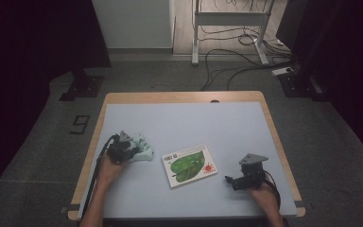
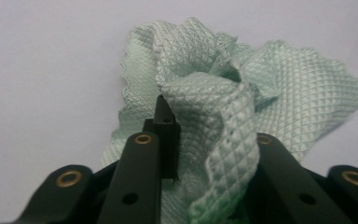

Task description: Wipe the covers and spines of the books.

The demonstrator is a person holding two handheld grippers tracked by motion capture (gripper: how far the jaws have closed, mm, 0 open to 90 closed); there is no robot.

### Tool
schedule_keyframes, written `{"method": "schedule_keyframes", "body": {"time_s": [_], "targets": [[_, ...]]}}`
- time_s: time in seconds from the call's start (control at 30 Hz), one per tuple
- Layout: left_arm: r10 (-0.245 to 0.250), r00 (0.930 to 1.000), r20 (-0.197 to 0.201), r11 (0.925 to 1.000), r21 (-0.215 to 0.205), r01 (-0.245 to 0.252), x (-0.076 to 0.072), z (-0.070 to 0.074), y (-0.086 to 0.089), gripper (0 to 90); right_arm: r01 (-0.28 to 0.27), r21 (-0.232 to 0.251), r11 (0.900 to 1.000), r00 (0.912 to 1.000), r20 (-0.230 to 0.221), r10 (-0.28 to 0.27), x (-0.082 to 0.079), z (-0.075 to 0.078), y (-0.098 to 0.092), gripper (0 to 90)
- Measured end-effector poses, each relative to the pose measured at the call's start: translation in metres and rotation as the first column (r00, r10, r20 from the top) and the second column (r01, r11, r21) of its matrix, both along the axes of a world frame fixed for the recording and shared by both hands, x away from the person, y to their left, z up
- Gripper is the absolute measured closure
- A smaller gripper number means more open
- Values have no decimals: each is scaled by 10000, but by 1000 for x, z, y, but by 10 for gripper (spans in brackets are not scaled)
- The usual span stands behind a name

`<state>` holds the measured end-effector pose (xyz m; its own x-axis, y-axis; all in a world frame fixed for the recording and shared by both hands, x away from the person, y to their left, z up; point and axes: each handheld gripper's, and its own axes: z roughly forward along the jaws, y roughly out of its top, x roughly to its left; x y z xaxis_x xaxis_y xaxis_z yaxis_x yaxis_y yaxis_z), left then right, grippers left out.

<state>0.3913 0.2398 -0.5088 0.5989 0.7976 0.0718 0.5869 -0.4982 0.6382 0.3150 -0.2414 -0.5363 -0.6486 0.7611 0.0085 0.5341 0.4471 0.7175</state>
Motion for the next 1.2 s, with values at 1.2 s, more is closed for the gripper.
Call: {"method": "schedule_keyframes", "body": {"time_s": [1.2], "targets": [[-2698,9628,-178,9576,-1098,2663,-27,21,-81,753,-10,10,10000,10000,-5,10,0,0,0,0]]}}
